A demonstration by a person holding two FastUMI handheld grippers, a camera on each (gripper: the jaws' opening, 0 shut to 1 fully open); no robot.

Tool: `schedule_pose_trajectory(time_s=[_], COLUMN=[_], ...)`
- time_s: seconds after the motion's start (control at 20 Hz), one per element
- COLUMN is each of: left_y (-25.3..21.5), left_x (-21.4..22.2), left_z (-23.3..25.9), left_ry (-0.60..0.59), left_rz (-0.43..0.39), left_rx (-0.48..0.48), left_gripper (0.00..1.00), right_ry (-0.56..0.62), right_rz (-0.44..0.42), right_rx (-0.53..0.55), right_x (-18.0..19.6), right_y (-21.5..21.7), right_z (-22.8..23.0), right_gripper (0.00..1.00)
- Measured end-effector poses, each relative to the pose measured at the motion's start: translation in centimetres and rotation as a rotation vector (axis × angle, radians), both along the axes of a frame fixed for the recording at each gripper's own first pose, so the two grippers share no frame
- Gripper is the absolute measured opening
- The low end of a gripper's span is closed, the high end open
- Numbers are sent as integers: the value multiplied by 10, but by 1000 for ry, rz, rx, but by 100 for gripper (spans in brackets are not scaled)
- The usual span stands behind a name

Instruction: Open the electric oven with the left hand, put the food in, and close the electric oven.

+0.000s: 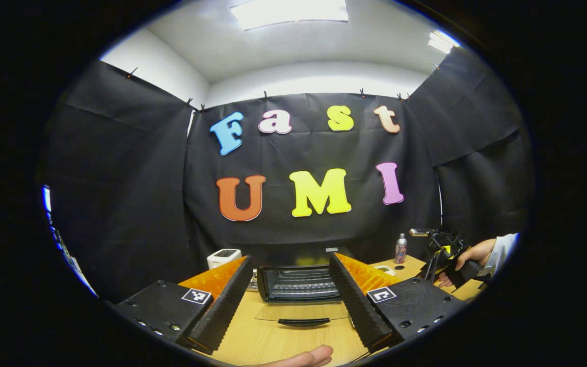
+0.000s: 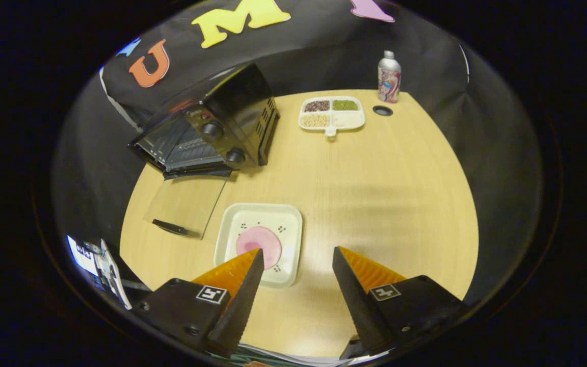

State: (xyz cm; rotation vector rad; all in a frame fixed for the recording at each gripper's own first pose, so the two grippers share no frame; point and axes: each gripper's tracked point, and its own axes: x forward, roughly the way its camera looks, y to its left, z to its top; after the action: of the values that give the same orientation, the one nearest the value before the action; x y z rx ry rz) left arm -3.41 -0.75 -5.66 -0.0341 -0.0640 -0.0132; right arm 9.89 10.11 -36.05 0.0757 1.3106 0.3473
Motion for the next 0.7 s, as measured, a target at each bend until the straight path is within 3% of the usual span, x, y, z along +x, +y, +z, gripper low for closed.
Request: schedule_pose_trajectory(time_s=[0.25, 0.3, 0.35, 0.4, 0.45, 0.5, 0.55, 0.6, 0.7], left_y=[0, -4, -2, 3, 6, 5, 3, -1, -7], left_x=[7, 8, 10, 12, 13, 14, 14, 14, 12], left_z=[-10, -14, -18, -18, -20, -19, -20, -22, -19], left_ry=[39, 53, 65, 71, 74, 71, 76, 82, 80], left_rz=[-25, -38, -28, -16, -7, 0, -1, -5, -17], left_rx=[-25, -31, -29, -19, -11, -6, -5, -7, -14], left_gripper=[95, 95, 95, 96, 96, 96, 96, 96, 95], right_ry=[161, 180, 193, 222, 213, 202, 199, 203, 197], right_rz=[-1, 5, 2, -4, -1, 38, 72, 56, 76], right_rx=[69, 71, 71, 78, 90, 92, 75, 74, 61], right_x=[-5, -3, -1, 0, 4, 4, 3, 5, 5], right_y=[22, 23, 24, 25, 30, 26, 20, 22, 22], right_z=[-43, -50, -58, -63, -67, -65, -69, -71, -70], right_gripper=[58, 58, 41, 34, 20, 19, 7, 2, 6])
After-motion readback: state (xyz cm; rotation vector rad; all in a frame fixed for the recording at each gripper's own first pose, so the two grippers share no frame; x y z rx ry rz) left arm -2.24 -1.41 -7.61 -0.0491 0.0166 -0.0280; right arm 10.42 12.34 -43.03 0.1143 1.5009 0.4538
